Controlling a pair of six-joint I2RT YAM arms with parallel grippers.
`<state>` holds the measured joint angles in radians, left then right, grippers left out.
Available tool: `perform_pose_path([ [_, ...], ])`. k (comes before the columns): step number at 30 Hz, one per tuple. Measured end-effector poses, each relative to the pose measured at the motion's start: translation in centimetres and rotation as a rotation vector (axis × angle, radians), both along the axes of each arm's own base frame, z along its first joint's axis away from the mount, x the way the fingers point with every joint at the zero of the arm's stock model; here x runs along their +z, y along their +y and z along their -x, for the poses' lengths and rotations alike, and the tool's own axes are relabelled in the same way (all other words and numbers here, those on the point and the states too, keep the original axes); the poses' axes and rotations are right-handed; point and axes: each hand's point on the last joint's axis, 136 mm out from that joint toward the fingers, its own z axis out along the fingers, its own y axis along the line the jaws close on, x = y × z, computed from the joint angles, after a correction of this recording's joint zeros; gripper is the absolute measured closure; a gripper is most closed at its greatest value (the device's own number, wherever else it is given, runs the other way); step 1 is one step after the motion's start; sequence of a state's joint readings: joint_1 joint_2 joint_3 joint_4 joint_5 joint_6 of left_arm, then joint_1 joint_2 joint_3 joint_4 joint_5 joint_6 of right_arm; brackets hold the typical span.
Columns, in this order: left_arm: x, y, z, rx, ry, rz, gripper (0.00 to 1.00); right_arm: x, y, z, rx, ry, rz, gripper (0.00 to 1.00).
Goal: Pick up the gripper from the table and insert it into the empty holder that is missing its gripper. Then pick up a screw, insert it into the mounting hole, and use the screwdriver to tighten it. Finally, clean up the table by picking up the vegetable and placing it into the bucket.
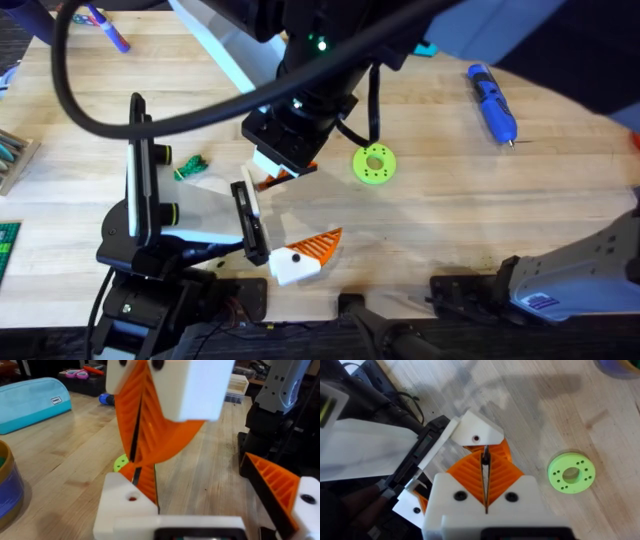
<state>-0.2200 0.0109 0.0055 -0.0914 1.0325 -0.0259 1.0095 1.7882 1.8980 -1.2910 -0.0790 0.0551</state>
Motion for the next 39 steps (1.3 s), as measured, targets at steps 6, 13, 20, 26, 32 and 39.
perform_pose_path([
  [6, 0.0, 0.0, 0.0, 0.0, 0.002, 0.0, 0.009, -0.1, -0.1, 0.1, 0.0, 0.005, 0.008, 0.99],
  [13, 0.0, 0.0, 0.0, 0.0, 0.002, 0.0, 0.009, 2.2, 0.5, -0.4, 0.006, -0.045, -0.06, 0.99],
  [20, 0.0, 0.0, 0.0, 0.0, 0.002, 0.0, 0.009, 2.8, 0.4, -0.3, 0.002, -0.052, -0.074, 0.99],
  [26, 0.0, 0.0, 0.0, 0.0, 0.002, 0.0, 0.009, 2.5, 0.6, -0.4, -0.001, -0.043, -0.069, 0.99],
  [32, 0.0, 0.0, 0.0, 0.0, 0.002, 0.0, 0.009, 2.5, 0.7, 0.1, 0.004, -0.019, -0.077, 0.99],
  [39, 0.0, 0.0, 0.0, 0.0, 0.002, 0.0, 0.009, 1.8, 0.9, 0.2, 0.007, 0.002, -0.061, 0.99],
])
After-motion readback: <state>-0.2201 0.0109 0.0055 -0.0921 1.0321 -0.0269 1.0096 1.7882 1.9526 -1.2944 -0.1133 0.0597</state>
